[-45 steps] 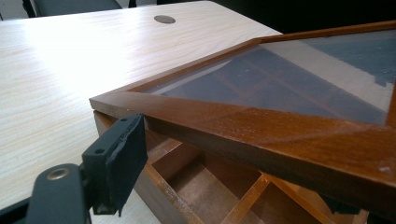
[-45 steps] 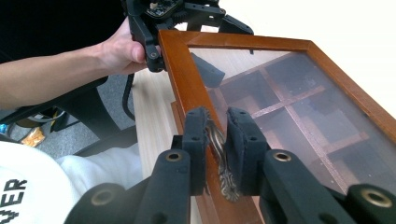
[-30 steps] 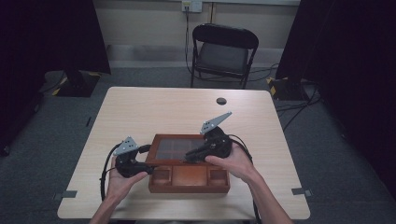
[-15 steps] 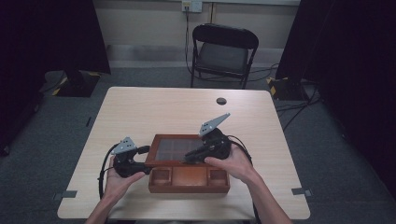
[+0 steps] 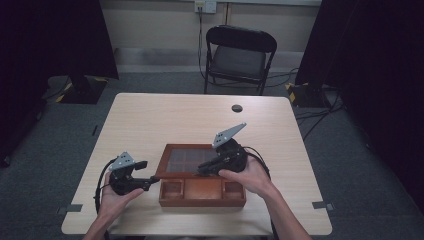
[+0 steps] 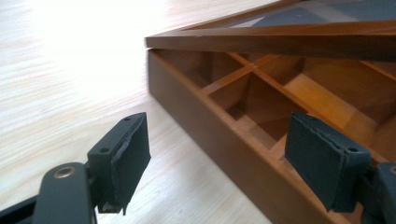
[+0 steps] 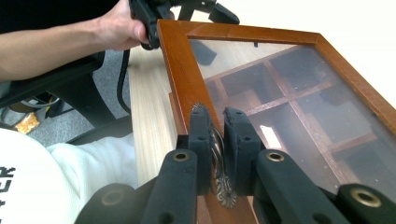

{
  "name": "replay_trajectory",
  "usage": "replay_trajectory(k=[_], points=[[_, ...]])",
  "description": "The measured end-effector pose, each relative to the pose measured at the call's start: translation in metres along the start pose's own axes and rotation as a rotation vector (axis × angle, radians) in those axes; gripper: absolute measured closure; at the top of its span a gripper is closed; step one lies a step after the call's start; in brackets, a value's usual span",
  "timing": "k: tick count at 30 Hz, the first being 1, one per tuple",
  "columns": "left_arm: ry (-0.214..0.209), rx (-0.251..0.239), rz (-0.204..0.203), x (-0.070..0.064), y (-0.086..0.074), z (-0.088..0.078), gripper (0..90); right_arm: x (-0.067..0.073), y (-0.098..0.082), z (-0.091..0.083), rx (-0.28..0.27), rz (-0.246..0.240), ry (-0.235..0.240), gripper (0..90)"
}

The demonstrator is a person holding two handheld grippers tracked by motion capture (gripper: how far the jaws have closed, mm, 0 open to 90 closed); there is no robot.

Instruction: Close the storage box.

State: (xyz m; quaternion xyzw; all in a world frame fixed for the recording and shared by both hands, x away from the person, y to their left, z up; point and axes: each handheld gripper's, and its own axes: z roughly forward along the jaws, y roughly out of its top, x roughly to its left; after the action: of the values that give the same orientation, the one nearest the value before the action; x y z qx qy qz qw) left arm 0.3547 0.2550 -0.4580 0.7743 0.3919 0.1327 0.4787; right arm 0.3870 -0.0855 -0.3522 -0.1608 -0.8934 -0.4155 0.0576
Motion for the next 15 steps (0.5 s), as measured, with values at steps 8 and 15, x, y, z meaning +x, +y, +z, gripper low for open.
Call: replay_trajectory(k=[8,15], points=[[0.048,-0.001,0.004,0.014,0.003,-0.008,19.9,0.003,-0.004,0.004,0.011,-0.017,-0.006,82.7],[0.077,-0.008,-0.006,0.024,0.002,-0.014,16.6,0.007,-0.011,0.011,0.036,-0.025,-0.010,82.7]])
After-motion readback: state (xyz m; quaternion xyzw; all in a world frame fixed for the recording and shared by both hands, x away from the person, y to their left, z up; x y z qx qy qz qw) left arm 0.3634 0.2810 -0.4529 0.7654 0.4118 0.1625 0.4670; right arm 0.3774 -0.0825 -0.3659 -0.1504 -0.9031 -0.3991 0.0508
